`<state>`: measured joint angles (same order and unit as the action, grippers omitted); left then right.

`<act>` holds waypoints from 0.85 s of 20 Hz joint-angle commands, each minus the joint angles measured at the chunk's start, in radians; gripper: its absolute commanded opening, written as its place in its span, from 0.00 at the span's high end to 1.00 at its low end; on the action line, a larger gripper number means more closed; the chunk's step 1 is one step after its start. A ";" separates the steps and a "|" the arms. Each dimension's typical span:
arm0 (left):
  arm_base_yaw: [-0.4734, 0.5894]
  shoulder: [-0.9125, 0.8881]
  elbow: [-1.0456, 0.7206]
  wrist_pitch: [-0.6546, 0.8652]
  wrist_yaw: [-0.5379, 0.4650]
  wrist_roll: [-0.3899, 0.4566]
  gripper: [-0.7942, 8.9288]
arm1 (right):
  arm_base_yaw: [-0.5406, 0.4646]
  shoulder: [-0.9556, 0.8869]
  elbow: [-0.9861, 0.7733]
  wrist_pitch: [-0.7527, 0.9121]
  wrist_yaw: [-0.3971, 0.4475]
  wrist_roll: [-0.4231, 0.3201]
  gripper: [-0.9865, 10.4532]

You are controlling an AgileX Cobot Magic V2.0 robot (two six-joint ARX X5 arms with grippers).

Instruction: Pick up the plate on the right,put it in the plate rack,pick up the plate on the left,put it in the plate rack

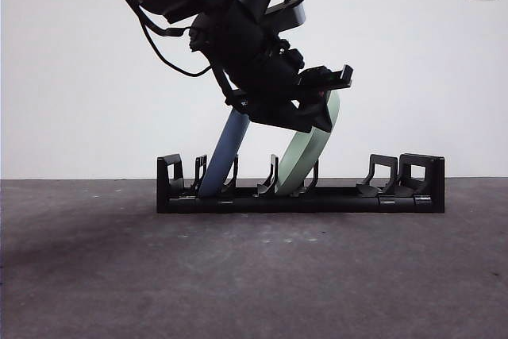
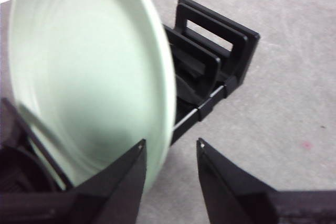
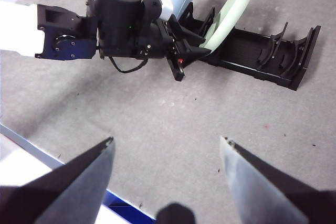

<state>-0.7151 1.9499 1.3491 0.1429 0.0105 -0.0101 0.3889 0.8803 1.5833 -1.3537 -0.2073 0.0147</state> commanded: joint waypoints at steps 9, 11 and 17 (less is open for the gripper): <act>-0.030 -0.278 -0.005 -0.267 -0.003 -0.010 0.75 | 0.003 -0.003 -0.009 -0.024 -0.002 -0.002 0.61; -0.037 -0.394 -0.005 -0.414 -0.003 -0.010 0.75 | 0.003 -0.003 -0.011 -0.024 -0.002 -0.019 0.61; -0.042 -0.739 -0.005 -0.824 0.001 -0.010 0.76 | 0.003 -0.003 -0.012 -0.024 -0.003 -0.043 0.61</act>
<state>-0.7540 1.2137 1.3491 -0.6750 0.0109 -0.0120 0.3889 0.8795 1.5818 -1.3540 -0.2104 -0.0158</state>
